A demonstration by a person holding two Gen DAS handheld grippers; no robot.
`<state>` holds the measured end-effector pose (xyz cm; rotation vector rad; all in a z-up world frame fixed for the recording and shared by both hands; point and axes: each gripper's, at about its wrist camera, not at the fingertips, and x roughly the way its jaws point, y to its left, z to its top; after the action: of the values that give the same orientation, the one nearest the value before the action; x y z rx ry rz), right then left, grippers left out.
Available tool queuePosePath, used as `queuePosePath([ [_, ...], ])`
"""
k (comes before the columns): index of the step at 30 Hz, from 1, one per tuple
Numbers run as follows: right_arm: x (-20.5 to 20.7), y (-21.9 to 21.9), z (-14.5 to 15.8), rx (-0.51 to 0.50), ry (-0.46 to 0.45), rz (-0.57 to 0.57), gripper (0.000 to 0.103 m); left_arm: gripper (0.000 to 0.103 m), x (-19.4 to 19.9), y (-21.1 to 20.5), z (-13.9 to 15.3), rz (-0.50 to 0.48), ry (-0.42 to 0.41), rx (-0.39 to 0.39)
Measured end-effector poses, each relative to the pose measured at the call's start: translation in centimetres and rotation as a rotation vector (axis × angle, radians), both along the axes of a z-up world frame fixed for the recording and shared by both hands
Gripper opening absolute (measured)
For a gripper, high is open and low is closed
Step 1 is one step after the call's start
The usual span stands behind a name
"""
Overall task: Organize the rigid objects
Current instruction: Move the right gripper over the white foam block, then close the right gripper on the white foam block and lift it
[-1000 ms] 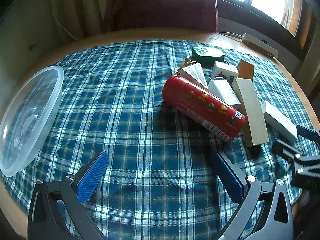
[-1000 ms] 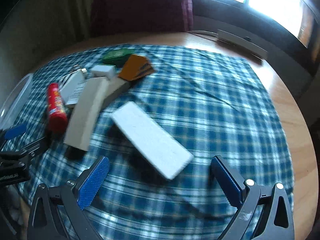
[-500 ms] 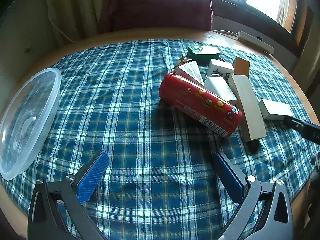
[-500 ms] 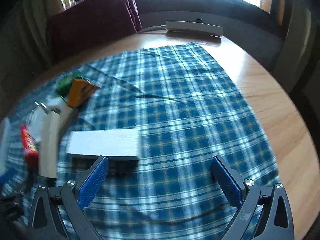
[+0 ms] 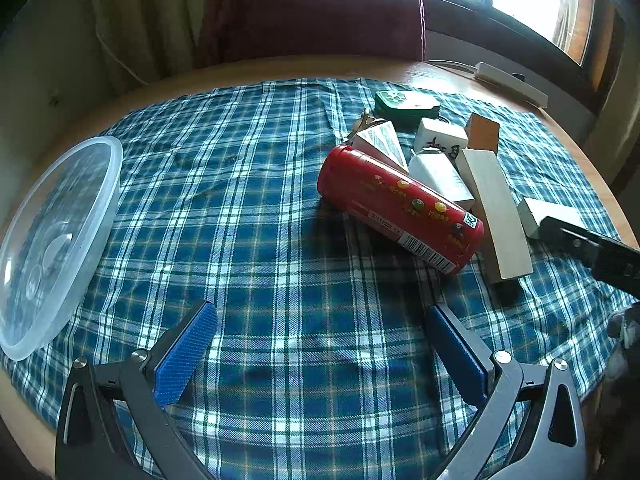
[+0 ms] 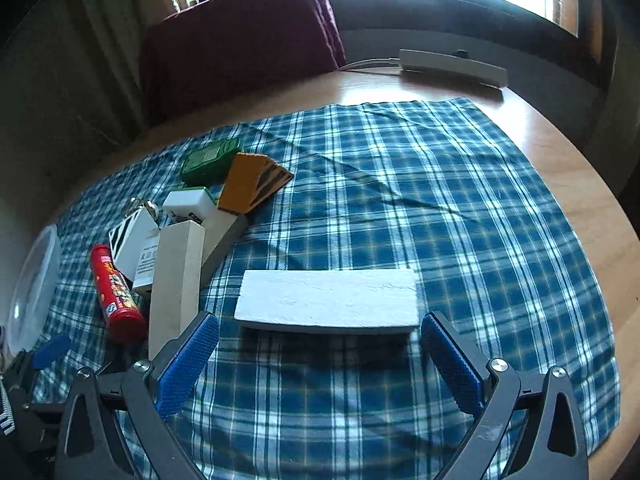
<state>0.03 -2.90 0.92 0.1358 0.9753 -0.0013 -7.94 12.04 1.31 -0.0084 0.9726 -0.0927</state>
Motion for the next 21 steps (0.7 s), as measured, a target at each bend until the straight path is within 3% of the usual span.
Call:
queuePosePath([
  [12,2.8,3.1,-1.9,-0.081,-0.005,-0.015,0.100,0.103,0.0,0.0,-0.1,0.001,-0.003,0.001],
  [14,1.4,2.0,-1.4,-0.081,-0.016,-0.015,0.094,0.103,0.0,0.0,0.0,-0.002,-0.003,0.000],
  [21,-0.1,0.5,-1.1,-0.057,-0.033,-0.003,0.094,0.103,0.0,0.0,-0.1,-0.014,-0.001,-0.002],
])
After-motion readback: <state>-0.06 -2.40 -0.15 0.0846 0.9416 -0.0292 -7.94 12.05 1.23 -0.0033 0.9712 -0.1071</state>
